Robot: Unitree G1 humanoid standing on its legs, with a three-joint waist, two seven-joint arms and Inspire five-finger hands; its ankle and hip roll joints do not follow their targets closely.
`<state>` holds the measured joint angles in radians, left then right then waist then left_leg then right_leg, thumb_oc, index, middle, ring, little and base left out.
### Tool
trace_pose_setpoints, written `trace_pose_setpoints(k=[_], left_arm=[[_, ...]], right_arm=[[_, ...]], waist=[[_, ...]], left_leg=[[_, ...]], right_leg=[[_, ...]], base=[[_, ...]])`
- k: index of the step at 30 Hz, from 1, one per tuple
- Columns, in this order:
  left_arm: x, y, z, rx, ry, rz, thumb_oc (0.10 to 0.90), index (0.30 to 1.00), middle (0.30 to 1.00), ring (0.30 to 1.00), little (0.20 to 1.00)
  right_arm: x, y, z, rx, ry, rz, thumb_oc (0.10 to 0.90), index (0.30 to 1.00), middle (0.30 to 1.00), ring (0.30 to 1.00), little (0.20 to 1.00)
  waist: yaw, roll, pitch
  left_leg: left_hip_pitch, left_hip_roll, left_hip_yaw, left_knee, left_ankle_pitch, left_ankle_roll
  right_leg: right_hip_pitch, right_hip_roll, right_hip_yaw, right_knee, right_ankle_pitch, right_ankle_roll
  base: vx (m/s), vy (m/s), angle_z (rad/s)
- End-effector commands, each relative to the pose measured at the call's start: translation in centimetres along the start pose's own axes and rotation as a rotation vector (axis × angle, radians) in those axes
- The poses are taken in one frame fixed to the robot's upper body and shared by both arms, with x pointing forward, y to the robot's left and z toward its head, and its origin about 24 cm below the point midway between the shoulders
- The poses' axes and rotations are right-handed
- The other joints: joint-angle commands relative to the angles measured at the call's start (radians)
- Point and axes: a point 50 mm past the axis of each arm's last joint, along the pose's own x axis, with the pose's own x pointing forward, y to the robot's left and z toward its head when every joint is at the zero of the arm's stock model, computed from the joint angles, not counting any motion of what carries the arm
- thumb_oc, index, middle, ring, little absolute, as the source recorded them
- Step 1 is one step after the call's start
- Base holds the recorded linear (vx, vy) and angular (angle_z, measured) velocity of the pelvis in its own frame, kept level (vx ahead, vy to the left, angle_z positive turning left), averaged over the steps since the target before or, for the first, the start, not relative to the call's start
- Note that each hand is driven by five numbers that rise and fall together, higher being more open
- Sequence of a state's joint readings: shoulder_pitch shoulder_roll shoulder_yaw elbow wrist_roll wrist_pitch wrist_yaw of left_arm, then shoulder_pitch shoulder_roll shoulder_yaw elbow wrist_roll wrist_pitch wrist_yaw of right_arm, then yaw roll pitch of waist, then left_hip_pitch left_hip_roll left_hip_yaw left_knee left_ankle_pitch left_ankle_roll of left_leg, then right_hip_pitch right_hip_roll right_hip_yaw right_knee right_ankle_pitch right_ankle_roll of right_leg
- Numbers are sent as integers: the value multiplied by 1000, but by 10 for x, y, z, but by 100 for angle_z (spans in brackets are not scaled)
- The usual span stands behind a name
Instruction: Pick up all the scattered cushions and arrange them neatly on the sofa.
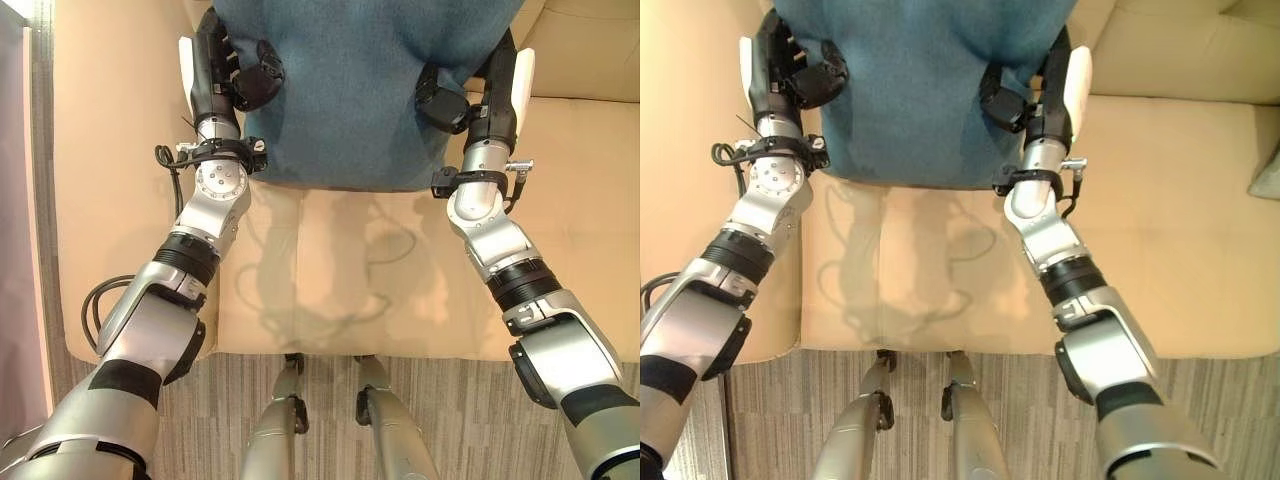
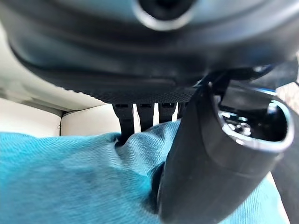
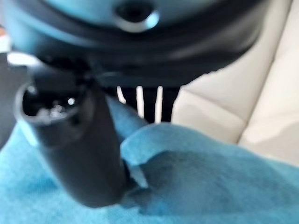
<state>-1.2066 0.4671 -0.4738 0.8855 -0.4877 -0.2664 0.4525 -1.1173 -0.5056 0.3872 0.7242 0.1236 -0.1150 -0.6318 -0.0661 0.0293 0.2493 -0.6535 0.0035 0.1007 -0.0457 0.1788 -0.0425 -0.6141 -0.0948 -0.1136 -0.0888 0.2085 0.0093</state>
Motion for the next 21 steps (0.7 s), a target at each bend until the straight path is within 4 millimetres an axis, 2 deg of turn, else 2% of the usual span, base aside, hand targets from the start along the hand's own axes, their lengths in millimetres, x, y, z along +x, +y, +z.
trace_pose_setpoints(k=[1, 2, 3, 4, 8, 14, 16, 18, 21], left_arm=[[26, 23, 50, 76, -181, 53, 800, 900, 900, 900, 900], [26, 23, 50, 76, -181, 53, 800, 900, 900, 900, 900], [27, 35, 47, 83, -164, 82, 800, 900, 900, 900, 900], [27, 35, 46, 83, -164, 82, 800, 900, 900, 900, 900], [29, 62, 41, 102, -138, 149, 800, 900, 900, 900, 900], [20, 93, 31, 88, -126, 228, 800, 900, 900, 900, 900], [9, 101, 18, 62, -120, 235, 800, 900, 900, 900, 900], [-21, 102, -6, -8, -121, 225, 800, 900, 900, 900, 900], [-33, 99, -15, -36, -105, 214, 800, 900, 900, 900, 900]], right_arm=[[28, -20, 44, 42, -164, -81, 800, 900, 900, 900, 900], [28, -20, 44, 43, -164, -80, 800, 900, 900, 900, 900], [30, -30, 32, 14, -123, -94, 800, 900, 900, 900, 900], [30, -30, 32, 14, -122, -94, 800, 900, 900, 900, 900], [34, -53, 13, -33, -55, -152, 800, 900, 900, 900, 900], [27, -82, -12, -51, 7, -227, 800, 900, 900, 900, 900], [17, -92, -23, -58, 15, -245, 800, 900, 900, 900, 900], [-12, -113, -51, -90, 45, -268, 800, 900, 900, 900, 900], [-23, -116, -59, -97, 59, -260, 800, 900, 900, 900, 900]], waist=[[-14, 9, -83], [-14, 9, -83], [-13, 8, -86], [-13, 9, -86], [-11, 9, -93], [-5, 9, -102], [-3, 10, -111], [-1, 6, -126], [-2, 3, -135]], left_leg=[[72, 8, -30, -42, -67, -56], [72, 8, -30, -42, -67, -56], [73, 7, -34, -42, -67, -57], [73, 7, -34, -42, -67, -57], [74, 7, -36, -42, -69, -59], [81, 6, -39, -42, -73, -59], [92, 6, -39, -42, -78, -58], [123, 8, -39, -42, -91, -56], [131, 6, -38, -42, -89, -54]], right_leg=[[23, 24, 18, 2, -80, 145], [23, 24, 18, 2, -80, 145], [25, 23, 16, 2, -80, 146], [25, 22, 16, 2, -80, 146], [26, 20, 10, 2, -80, 147], [35, 20, 8, 2, -82, 146], [46, 20, 6, 2, -86, 145], [77, 18, -2, 2, -97, 140], [84, 17, -5, 2, -95, 137]], base=[[-4, -2, -48], [-8, -2, -27], [-5, -2, 15], [-5, -3, 12], [-1, -2, 7], [0, 0, 0], [23, 10, 1], [50, 19, 4], [33, -8, 1]])
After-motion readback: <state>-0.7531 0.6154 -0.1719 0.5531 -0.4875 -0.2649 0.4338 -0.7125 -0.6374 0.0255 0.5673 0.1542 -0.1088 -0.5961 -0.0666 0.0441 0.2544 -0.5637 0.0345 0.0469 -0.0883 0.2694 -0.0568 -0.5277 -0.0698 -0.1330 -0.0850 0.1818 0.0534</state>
